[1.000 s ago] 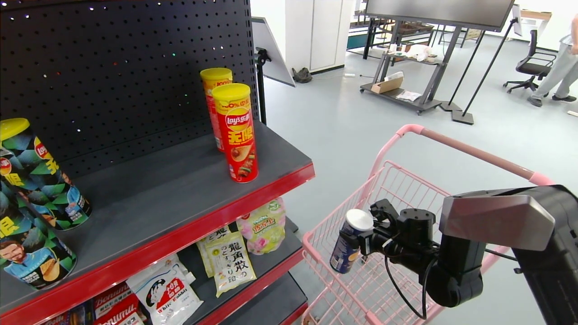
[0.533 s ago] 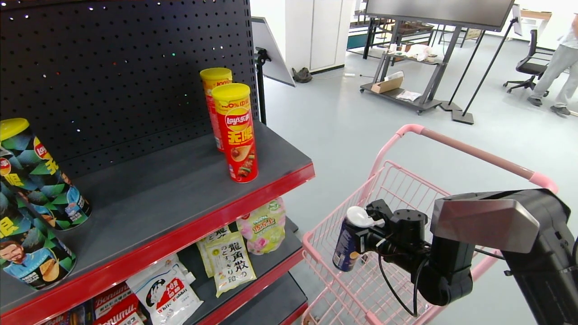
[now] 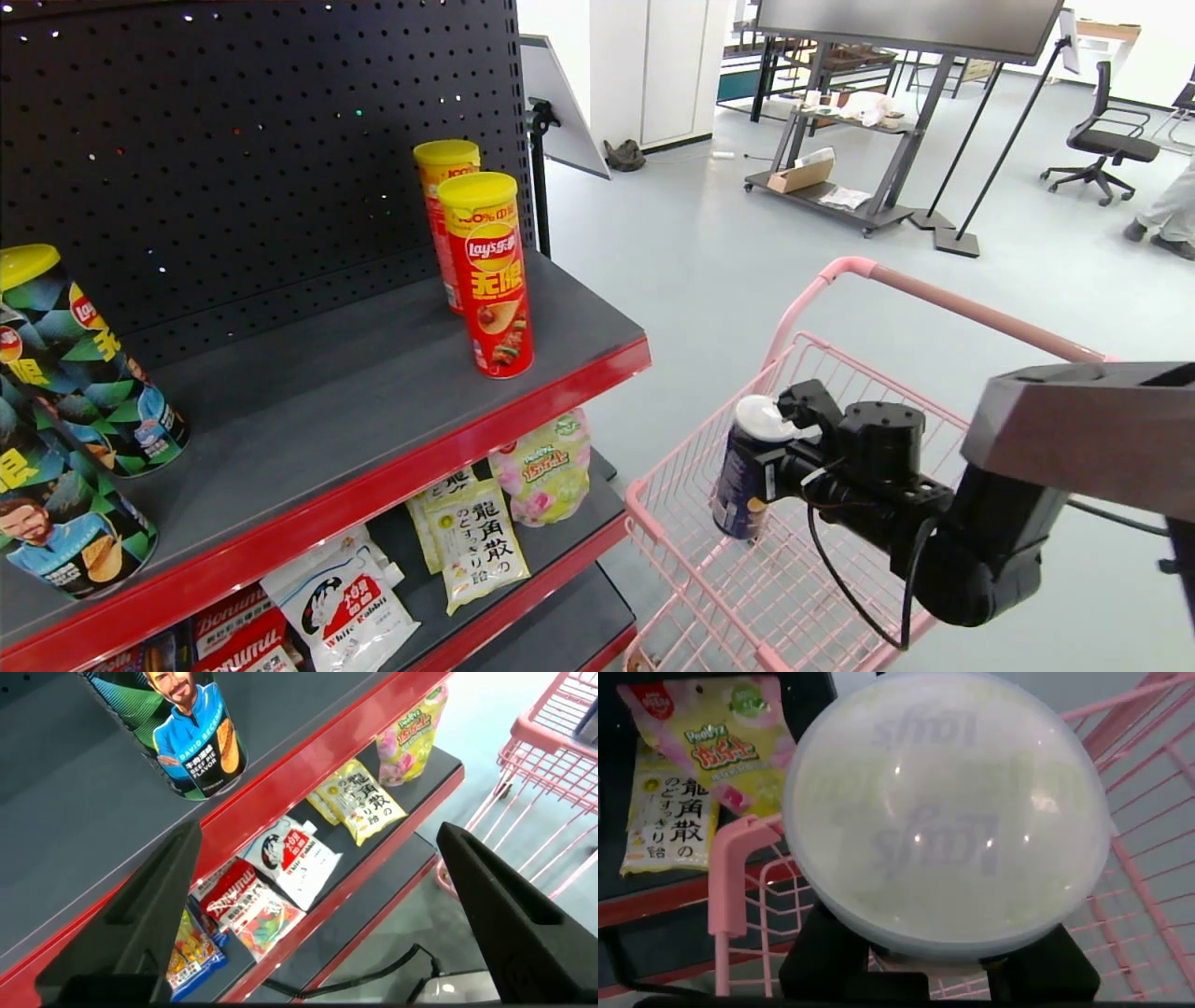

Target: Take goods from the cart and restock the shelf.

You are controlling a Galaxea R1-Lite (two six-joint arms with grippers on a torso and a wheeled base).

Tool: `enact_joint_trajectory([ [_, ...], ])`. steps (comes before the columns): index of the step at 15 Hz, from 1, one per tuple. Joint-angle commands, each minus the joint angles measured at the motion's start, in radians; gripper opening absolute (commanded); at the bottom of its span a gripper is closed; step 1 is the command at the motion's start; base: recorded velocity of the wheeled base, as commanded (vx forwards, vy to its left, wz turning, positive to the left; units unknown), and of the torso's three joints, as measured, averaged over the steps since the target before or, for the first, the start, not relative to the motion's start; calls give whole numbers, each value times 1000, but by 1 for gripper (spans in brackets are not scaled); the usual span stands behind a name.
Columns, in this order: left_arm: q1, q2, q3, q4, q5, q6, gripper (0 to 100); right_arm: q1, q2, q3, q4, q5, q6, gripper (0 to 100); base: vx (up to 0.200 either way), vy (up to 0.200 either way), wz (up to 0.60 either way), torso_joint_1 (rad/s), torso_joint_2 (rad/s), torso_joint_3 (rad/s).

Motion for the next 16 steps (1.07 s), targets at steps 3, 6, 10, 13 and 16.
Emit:
enact_joint_trajectory([
  [3,-1,-94,38,24,-13,79,100,-23,-738,-46,658,-94,-99,0,0,0,0,0,0,0],
  [6,0,-135,32,83,-13,79,100,-18,-1031,-125,1050,-160,-93,0,0,0,0,0,0,0],
  [10,-1,-165,46,99,-13,76,100,-128,-1425,-122,1526,-216,-92,0,0,0,0,0,0,0],
  [13,0,-186,71,95,-10,74,100,-217,-1536,-95,1606,-176,-101,0,0,0,0,0,0,0],
  [16,0,-186,71,92,-3,74,100,-236,-1579,-84,1607,-176,-111,0,0,0,0,0,0,0],
])
